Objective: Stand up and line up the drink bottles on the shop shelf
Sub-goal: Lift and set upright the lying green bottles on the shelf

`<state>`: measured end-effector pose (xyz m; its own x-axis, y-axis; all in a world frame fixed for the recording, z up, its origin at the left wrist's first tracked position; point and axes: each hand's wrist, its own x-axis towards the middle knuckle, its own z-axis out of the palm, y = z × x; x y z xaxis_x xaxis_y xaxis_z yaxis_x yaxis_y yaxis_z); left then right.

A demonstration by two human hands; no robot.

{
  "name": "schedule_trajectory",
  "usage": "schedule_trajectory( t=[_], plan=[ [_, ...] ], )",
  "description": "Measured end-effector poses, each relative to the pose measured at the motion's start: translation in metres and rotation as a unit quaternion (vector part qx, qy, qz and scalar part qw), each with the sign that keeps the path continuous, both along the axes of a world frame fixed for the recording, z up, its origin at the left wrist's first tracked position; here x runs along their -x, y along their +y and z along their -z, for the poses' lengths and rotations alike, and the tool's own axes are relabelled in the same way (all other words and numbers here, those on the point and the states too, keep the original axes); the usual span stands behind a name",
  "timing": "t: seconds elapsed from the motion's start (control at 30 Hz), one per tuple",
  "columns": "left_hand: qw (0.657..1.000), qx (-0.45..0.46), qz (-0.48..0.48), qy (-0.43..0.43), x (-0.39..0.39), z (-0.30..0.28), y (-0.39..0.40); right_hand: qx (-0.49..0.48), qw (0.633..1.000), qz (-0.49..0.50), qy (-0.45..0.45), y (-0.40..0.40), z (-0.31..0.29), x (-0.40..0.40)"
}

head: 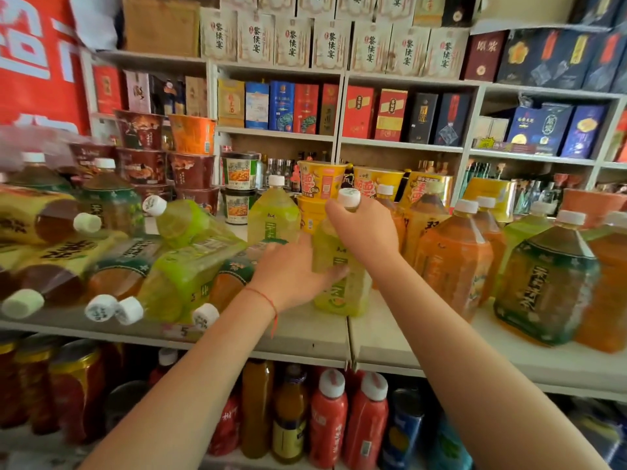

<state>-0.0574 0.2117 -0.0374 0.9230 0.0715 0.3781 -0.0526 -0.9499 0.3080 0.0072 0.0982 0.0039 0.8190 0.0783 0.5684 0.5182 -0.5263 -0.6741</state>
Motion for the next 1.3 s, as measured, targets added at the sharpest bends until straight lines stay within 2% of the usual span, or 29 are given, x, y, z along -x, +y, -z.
schedule_trajectory(
  t=[0.07, 0.13, 0.23, 0.33, 0.37, 0.43, 0.5, 0.53, 0.6, 0.67, 0.7, 0.83, 1.0, 1.07, 1.17, 1.27, 1.3],
  plan=[
    [0.998, 0.048, 0.037, 0.019, -0.006, 0.001, -0.014, 0.017, 0.999, 0.049, -0.013, -0.01, -0.003, -0.002],
    [0.996, 0.056, 0.058, 0.026, -0.016, 0.002, -0.028, 0.033, 0.994, 0.099, -0.034, -0.023, -0.005, -0.006],
    [0.997, -0.029, 0.07, 0.019, -0.03, 0.003, -0.039, 0.093, 0.976, 0.162, -0.114, -0.039, -0.003, -0.013],
    [0.993, -0.114, 0.034, 0.011, -0.026, -0.002, -0.021, 0.2, 0.913, 0.214, -0.285, -0.038, 0.008, -0.018],
    [0.994, -0.112, 0.017, -0.001, -0.021, -0.004, -0.009, 0.217, 0.895, 0.201, -0.333, -0.032, 0.014, -0.015],
    [0.996, -0.079, -0.013, -0.037, -0.008, -0.006, 0.022, 0.217, 0.891, 0.108, -0.384, -0.017, 0.026, -0.005],
    [0.996, -0.034, -0.03, -0.072, 0.004, -0.004, 0.052, 0.233, 0.906, -0.046, -0.351, 0.0, 0.036, 0.01],
    [0.996, -0.005, -0.031, -0.083, 0.011, -0.002, 0.064, 0.27, 0.911, -0.117, -0.288, 0.01, 0.04, 0.015],
    [0.994, 0.041, -0.025, -0.102, 0.023, 0.004, 0.079, 0.397, 0.884, -0.189, -0.157, 0.028, 0.045, 0.021],
    [0.991, 0.05, -0.016, -0.122, 0.03, 0.012, 0.086, 0.499, 0.835, -0.201, -0.118, 0.045, 0.046, 0.022],
    [0.99, 0.046, -0.013, -0.132, 0.032, 0.015, 0.089, 0.518, 0.822, -0.203, -0.12, 0.052, 0.044, 0.022],
    [0.984, 0.047, -0.001, -0.171, 0.035, 0.022, 0.09, 0.545, 0.805, -0.196, -0.126, 0.062, 0.032, 0.019],
    [0.988, 0.035, 0.017, -0.147, 0.039, 0.026, 0.092, 0.624, 0.755, -0.118, -0.162, 0.065, 0.019, 0.028],
    [0.988, 0.038, 0.031, -0.149, 0.041, 0.027, 0.093, 0.593, 0.782, -0.133, -0.14, 0.06, 0.021, 0.034],
    [0.984, 0.051, 0.052, -0.164, 0.044, 0.027, 0.096, 0.482, 0.853, -0.173, -0.103, 0.048, 0.033, 0.044],
    [0.982, 0.042, 0.072, -0.172, 0.046, 0.031, 0.096, 0.438, 0.87, -0.123, -0.188, 0.039, 0.053, 0.052],
    [0.978, 0.064, 0.086, -0.176, 0.045, 0.033, 0.095, 0.428, 0.872, -0.102, -0.213, 0.037, 0.06, 0.053]
  ],
)
